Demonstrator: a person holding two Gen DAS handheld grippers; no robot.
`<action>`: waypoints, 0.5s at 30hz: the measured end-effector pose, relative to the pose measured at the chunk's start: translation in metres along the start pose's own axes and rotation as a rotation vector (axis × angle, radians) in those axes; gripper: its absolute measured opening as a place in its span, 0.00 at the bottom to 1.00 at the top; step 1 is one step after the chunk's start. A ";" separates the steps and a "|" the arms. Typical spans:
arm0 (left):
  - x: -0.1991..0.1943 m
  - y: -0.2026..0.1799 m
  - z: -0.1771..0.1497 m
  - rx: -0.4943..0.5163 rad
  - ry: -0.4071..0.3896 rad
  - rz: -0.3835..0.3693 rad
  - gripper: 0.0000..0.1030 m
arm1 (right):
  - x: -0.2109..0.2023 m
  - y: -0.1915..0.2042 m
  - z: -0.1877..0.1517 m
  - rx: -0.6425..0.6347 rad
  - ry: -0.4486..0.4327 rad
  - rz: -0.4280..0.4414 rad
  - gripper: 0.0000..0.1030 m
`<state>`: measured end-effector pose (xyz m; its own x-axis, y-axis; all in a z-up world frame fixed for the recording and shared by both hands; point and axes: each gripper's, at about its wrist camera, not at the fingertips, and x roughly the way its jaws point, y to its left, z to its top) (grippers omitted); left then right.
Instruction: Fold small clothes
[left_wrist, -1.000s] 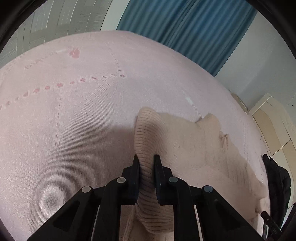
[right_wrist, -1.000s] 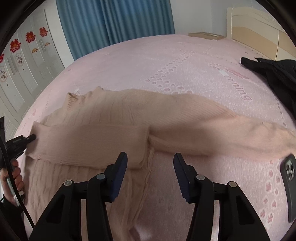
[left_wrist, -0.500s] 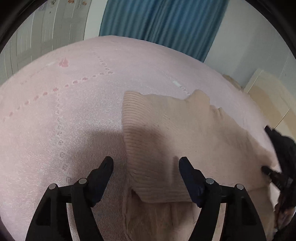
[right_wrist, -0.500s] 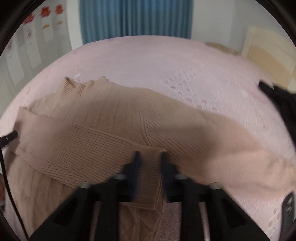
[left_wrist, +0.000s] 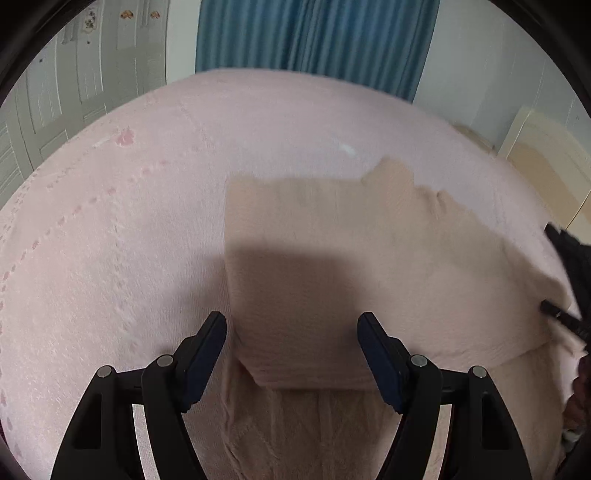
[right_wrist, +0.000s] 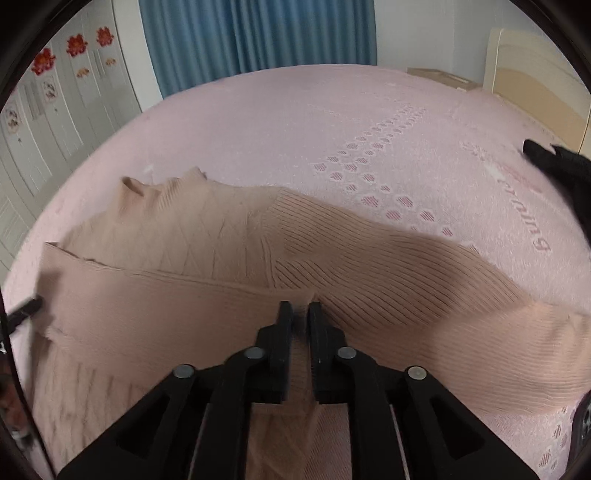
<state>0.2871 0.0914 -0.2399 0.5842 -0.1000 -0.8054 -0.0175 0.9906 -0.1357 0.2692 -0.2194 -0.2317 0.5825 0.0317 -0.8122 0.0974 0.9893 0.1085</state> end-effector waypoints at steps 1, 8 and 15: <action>0.003 -0.002 -0.003 0.005 0.012 0.007 0.73 | -0.009 -0.007 -0.001 0.013 -0.011 0.002 0.22; 0.002 -0.002 -0.007 -0.002 -0.007 0.039 0.86 | -0.103 -0.128 -0.030 0.206 -0.151 -0.192 0.63; 0.002 -0.005 -0.007 0.009 -0.011 0.077 0.90 | -0.138 -0.254 -0.081 0.487 -0.098 -0.379 0.73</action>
<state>0.2825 0.0853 -0.2454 0.5905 -0.0222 -0.8067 -0.0555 0.9961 -0.0680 0.0987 -0.4634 -0.1931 0.5041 -0.3449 -0.7918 0.6549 0.7503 0.0901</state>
